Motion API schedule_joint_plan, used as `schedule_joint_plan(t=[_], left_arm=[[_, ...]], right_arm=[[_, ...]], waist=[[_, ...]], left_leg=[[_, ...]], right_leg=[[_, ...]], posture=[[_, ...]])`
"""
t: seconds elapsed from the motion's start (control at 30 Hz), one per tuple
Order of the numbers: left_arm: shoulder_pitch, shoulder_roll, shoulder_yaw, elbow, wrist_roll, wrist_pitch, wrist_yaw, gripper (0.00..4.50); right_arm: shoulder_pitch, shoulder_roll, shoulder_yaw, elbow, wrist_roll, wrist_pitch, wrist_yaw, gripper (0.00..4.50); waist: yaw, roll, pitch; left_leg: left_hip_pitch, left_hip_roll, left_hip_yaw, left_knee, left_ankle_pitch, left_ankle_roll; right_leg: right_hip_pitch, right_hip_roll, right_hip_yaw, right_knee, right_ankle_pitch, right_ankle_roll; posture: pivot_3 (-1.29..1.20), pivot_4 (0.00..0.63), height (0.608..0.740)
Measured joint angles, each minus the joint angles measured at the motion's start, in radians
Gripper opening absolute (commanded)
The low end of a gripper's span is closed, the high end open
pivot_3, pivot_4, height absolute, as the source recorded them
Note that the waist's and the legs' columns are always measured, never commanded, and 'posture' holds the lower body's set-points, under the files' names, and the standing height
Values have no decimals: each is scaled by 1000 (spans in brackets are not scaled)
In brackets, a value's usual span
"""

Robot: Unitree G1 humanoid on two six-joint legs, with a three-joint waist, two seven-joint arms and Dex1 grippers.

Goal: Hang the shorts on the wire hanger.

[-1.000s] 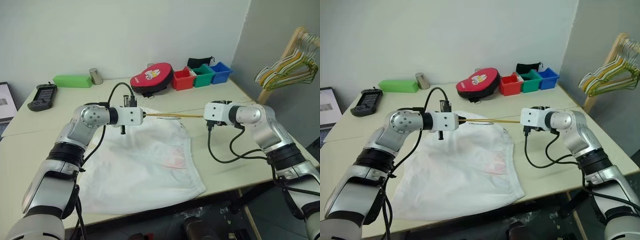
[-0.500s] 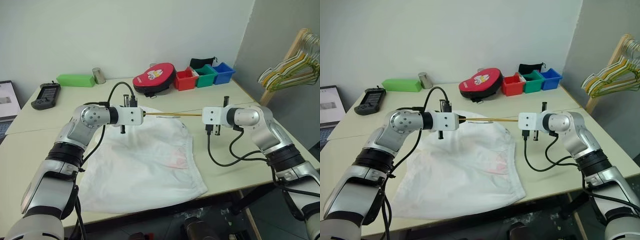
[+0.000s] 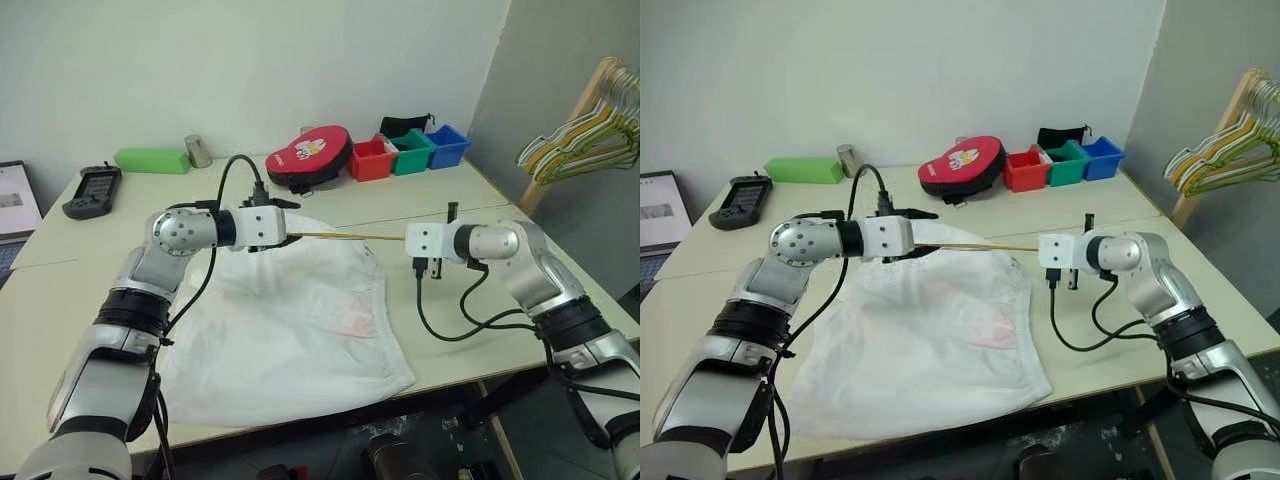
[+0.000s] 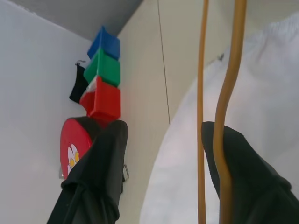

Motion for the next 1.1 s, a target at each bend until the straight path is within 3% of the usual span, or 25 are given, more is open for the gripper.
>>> schedule_joint_plan(t=[0.2, 0.4, 0.5, 0.6, 0.77, 1.1], left_arm=[[133, 22, 62, -214, -169, 216, -69, 4473], [350, 87, 117, -491, -345, 595, -92, 4473], [460, 78, 123, -639, -409, 724, -61, 4473], [551, 40, 134, -799, -481, 833, 8, 4473], [628, 23, 134, -914, -513, 912, 73, 4473], [648, 30, 138, -956, -518, 949, 105, 4473]], right_arm=[[78, -67, -67, -4, 100, 129, 101, 0], [230, -272, -164, -30, 295, 411, 380, 0], [359, -357, -218, -185, 507, 683, 549, 0], [528, -468, -303, -324, 719, 964, 617, 0], [688, -549, -381, -352, 888, 1202, 622, 0], [787, -534, -397, -358, 987, 1266, 517, 0]], waist=[[1, 0, 0], [5, 0, 1], [8, -1, 2], [16, -2, 2], [20, -12, 11], [23, -10, 13]], left_leg=[[1, 0, 0, 0, 0, 0], [1, 1, 0, 0, 0, 0], [3, 2, 0, 0, 0, 0], [6, 2, 1, 0, 0, 0], [24, 2, 2, -1, -1, -1], [19, 2, 3, -3, -2, -2]], right_leg=[[0, 0, 0, 0, -2, 3], [1, 0, 0, -1, -2, 3], [2, 1, 0, 0, -3, 3], [5, 1, 1, 0, -3, 2], [18, 1, 2, -2, -9, -9], [18, 0, 4, -17, -9, -9]], posture=[[-73, 25, 740], [-76, 39, 740], [-83, 45, 740], [-78, 57, 740], [-72, 65, 740], [-61, 72, 740]])
